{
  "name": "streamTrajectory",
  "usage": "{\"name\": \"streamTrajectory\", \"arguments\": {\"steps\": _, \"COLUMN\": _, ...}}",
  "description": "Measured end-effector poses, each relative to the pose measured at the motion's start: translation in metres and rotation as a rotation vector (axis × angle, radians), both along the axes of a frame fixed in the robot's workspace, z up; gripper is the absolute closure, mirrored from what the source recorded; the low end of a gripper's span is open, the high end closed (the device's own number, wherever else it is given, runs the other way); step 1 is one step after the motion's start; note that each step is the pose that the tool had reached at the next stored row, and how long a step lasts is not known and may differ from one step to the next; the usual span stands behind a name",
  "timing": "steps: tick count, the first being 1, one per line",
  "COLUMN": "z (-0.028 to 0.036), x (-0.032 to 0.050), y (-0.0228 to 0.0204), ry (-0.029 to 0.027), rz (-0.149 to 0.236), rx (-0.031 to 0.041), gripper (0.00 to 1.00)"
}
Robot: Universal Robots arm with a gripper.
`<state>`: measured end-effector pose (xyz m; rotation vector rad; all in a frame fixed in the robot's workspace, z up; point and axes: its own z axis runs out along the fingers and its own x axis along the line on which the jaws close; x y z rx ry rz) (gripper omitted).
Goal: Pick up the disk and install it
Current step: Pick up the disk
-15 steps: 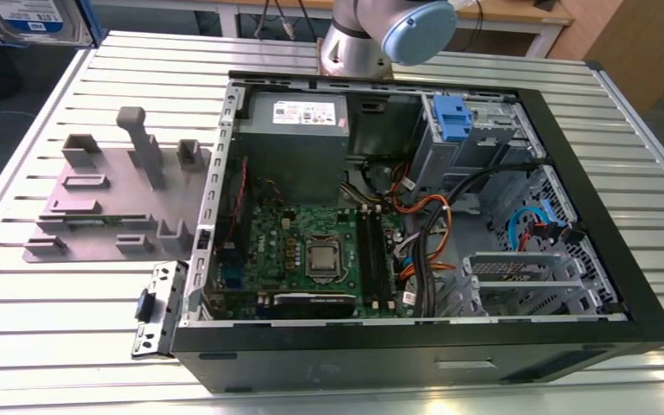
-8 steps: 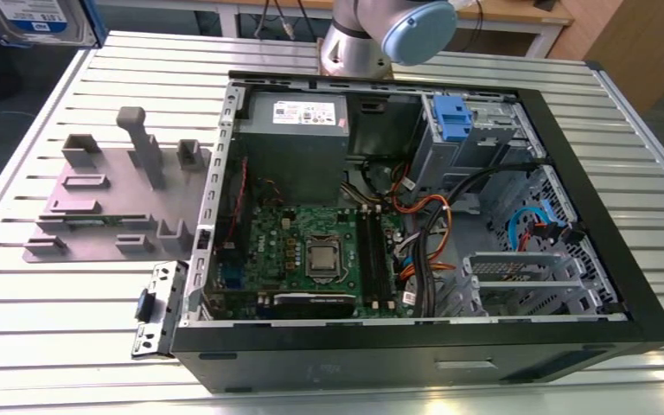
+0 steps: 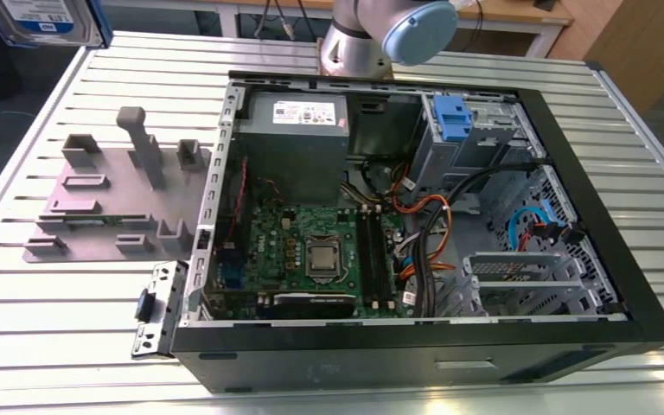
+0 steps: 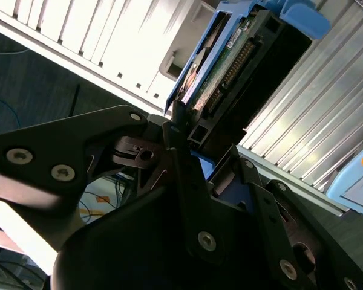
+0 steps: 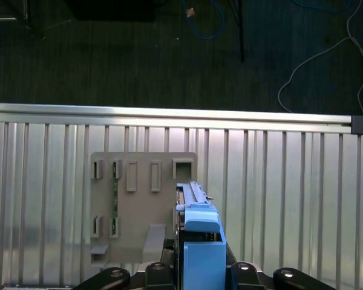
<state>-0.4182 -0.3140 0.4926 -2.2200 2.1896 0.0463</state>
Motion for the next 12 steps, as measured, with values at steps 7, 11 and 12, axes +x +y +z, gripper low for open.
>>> {"name": "streamTrajectory", "arguments": {"steps": 7, "z": 0.0000, "x": 0.0069, "y": 0.0000, "ry": 0.0000, "rz": 0.000, "rx": 0.0000, "gripper": 0.64}}
{"name": "streamTrajectory", "arguments": {"steps": 11, "z": 0.0000, "x": 0.0105, "y": 0.0000, "ry": 0.0000, "rz": 0.000, "rx": 0.0000, "gripper": 0.64}}
{"name": "streamTrajectory", "arguments": {"steps": 12, "z": 0.0000, "x": 0.0113, "y": 0.0000, "ry": 0.0001, "rz": 0.000, "rx": 0.0000, "gripper": 0.64}}
